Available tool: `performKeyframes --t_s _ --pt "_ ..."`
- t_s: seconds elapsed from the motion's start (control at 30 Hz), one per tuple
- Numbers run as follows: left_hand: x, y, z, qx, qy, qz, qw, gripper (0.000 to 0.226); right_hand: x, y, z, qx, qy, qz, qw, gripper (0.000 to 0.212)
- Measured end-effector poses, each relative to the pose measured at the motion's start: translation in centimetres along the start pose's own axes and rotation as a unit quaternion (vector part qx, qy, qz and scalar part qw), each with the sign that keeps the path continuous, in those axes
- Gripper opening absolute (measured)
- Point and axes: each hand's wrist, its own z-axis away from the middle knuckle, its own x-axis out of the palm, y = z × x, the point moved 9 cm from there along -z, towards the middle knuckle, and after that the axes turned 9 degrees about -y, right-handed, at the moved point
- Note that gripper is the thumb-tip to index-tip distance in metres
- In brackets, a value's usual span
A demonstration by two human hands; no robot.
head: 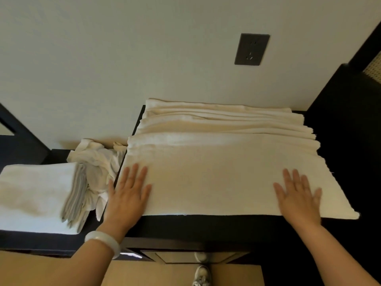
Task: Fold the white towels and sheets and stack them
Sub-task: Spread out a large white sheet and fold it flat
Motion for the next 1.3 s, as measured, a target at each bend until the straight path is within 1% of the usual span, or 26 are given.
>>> performKeyframes --t_s 0.1,0.23,0.3,0.37,0.43,0.5,0.53,0.57,0.6,0.63,0.67,0.7,0.73,0.77,0.8,0.83,0.87,0.9,0.97,1.03,1.13,1.17,1.2,1.3 --pt "0.4 -1.9 2.2 -0.026 0.007 0.052 0.998 0.063 0.2 2.1 1.4 0.034 -0.012 -0.027 0.999 0.062" --pt "1.1 -1.7 4.2 -0.050 0.001 0.067 0.997 0.069 0.9 2.0 3.9 0.030 -0.008 -0.018 0.999 0.061" --pt "1.0 -1.2 5.0 -0.073 0.001 0.102 0.992 0.071 0.9 1.4 5.1 0.027 -0.009 -0.029 0.999 0.062" --pt "0.2 -1.1 5.7 -0.112 0.022 0.169 0.979 0.076 0.5 -0.1 6.5 0.000 0.003 -0.067 0.998 0.064" --pt "-0.3 -1.8 6.0 -0.150 0.044 0.239 0.958 0.081 0.2 -2.9 8.5 -0.060 0.004 -0.133 0.989 0.063" --pt "-0.4 -3.2 6.1 -0.193 0.047 0.334 0.921 0.079 0.3 -6.0 10.7 -0.106 -0.025 -0.236 0.966 0.061" --pt "-0.4 -3.9 6.2 -0.219 0.045 0.394 0.892 0.075 0.3 -7.2 11.8 -0.113 -0.039 -0.291 0.949 0.058" --pt "-0.2 -4.4 6.4 -0.247 0.042 0.467 0.848 0.068 0.2 -8.1 12.7 -0.112 -0.041 -0.342 0.932 0.052" --pt "0.1 -4.6 6.8 -0.270 0.034 0.552 0.788 0.057 0.0 -8.8 13.5 -0.102 -0.039 -0.389 0.915 0.044" --pt "0.6 -4.6 7.1 -0.285 0.018 0.634 0.719 0.042 0.2 -9.4 14.1 -0.085 -0.048 -0.442 0.892 0.033" --pt "0.9 -4.2 7.2 -0.288 -0.006 0.701 0.652 0.029 0.8 -10.0 14.6 -0.062 -0.075 -0.511 0.854 0.022" --pt "1.2 -3.5 7.4 -0.283 -0.033 0.748 0.599 0.020 1.7 -10.9 15.1 -0.041 -0.118 -0.586 0.800 0.018" --pt "1.2 -2.9 7.5 -0.273 -0.056 0.780 0.560 0.016 2.8 -12.3 15.8 -0.027 -0.177 -0.659 0.730 0.017" --pt "1.1 -2.4 7.7 -0.263 -0.071 0.797 0.539 0.012 3.9 -13.9 16.5 -0.018 -0.239 -0.719 0.653 0.017" --pt "0.8 -1.9 7.8 -0.256 -0.076 0.803 0.533 0.009 4.8 -15.5 17.3 -0.002 -0.294 -0.761 0.578 0.019" --pt "0.5 -1.7 8.0 -0.251 -0.074 0.805 0.532 0.008 5.7 -16.8 18.1 0.019 -0.341 -0.786 0.515 0.023" --pt "0.2 -1.4 8.2 -0.246 -0.069 0.807 0.533 0.009 6.5 -18.1 18.7 0.037 -0.379 -0.799 0.465 0.026" --pt "-0.1 -1.3 8.3 -0.239 -0.063 0.808 0.534 0.009 7.1 -19.2 19.1 0.051 -0.407 -0.804 0.431 0.029" --pt "-1.1 -1.1 8.6 -0.220 -0.052 0.812 0.537 0.010 7.8 -20.8 19.5 0.061 -0.433 -0.809 0.392 0.036" --pt "-2.2 -1.4 8.9 -0.203 -0.035 0.816 0.540 0.011 7.8 -21.7 19.0 0.058 -0.422 -0.833 0.354 0.041" --pt "-3.7 -2.4 9.6 -0.188 -0.010 0.824 0.535 0.015 7.3 -20.4 16.9 0.083 -0.344 -0.890 0.287 0.037" --pt "-4.2 -2.8 9.7 -0.182 -0.005 0.824 0.536 0.018 7.2 -19.2 16.0 0.100 -0.308 -0.906 0.274 0.036" --pt "-4.6 -3.1 9.8 -0.175 -0.001 0.822 0.541 0.020 6.9 -17.7 15.1 0.115 -0.273 -0.916 0.271 0.036" --pt "-5.8 -3.1 9.7 -0.142 0.006 0.814 0.563 0.025 5.1 -13.5 12.7 0.137 -0.176 -0.933 0.283 0.031"
